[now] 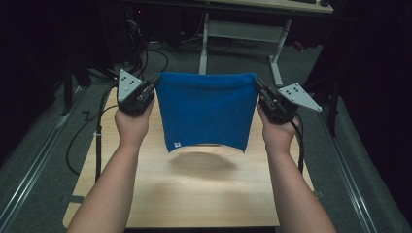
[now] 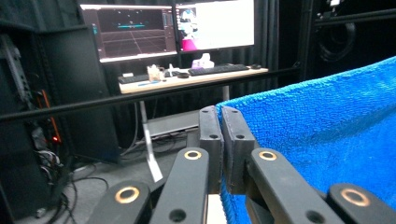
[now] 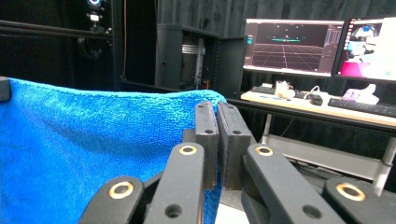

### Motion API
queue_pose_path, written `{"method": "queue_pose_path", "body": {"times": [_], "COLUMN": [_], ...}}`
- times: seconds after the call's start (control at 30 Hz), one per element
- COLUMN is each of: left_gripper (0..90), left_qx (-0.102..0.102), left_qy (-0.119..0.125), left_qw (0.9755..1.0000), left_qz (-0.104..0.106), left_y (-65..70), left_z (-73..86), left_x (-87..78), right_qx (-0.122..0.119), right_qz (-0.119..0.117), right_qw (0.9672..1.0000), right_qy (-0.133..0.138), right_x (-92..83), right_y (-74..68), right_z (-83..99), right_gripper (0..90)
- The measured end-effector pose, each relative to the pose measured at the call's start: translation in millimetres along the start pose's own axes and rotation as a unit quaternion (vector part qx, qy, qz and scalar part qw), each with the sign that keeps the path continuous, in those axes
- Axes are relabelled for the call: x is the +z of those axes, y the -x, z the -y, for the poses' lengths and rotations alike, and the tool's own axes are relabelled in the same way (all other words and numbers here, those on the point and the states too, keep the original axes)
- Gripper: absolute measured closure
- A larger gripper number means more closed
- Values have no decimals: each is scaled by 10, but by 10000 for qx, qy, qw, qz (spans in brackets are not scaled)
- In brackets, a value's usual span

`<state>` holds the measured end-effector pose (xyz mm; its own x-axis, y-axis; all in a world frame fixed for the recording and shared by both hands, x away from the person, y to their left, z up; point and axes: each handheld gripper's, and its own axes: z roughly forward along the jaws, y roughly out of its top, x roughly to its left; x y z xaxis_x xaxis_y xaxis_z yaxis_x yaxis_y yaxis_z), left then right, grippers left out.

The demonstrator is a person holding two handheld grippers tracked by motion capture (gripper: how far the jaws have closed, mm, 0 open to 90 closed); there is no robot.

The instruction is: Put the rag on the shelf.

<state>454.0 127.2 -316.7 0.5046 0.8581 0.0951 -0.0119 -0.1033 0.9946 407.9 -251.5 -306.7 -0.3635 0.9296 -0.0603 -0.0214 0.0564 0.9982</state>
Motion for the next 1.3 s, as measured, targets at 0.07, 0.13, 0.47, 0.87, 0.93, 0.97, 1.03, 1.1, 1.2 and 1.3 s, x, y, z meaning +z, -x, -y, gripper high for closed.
{"method": "queue_pose_path", "body": {"times": [0.07, 0.13, 0.47, 0.87, 0.93, 0.97, 1.03, 1.1, 1.2, 1.3], "left_gripper": [882, 882, 882, 881, 881, 881, 881, 881, 881, 881], "left_qx": [55, 88, -50, -180, -184, -165, -209, -254, -287, -310], "left_qy": [18, 8, 14, -673, -807, -881, -933, -1020, -1081, -1199], "left_qw": [10000, 9999, 9998, 9974, 9964, 9959, 9953, 9944, 9937, 9923], "left_qz": [-36, -67, -213, -200, -172, -157, -142, -122, -83, -33], "left_y": [-23, -44, -131, -253, -253, -249, -244, -237, -228, -225], "left_z": [-27, -47, 4, 312, 429, 483, 590, 685, 825, 971], "left_x": [53, 105, 309, 697, 736, 748, 755, 763, 762, 760], "right_qx": [-7, -30, -129, -305, -322, -337, -323, -257, -210, -214], "right_qz": [20, 57, 206, 336, 341, 355, 359, 356, 366, 338], "right_qw": [10000, 10000, 9996, 9958, 9944, 9937, 9928, 9922, 9909, 9890], "right_qy": [-11, -18, -134, -795, -951, -1011, -1096, -1166, -1281, -1425], "right_x": [55, 107, 345, 735, 778, 795, 822, 841, 870, 890], "right_y": [16, 32, 71, 210, 223, 224, 229, 232, 229, 225], "right_z": [-18, -29, -17, 291, 392, 439, 524, 606, 734, 871], "right_gripper": [881, 881, 881, 882, 882, 882, 882, 882, 881, 881]}}
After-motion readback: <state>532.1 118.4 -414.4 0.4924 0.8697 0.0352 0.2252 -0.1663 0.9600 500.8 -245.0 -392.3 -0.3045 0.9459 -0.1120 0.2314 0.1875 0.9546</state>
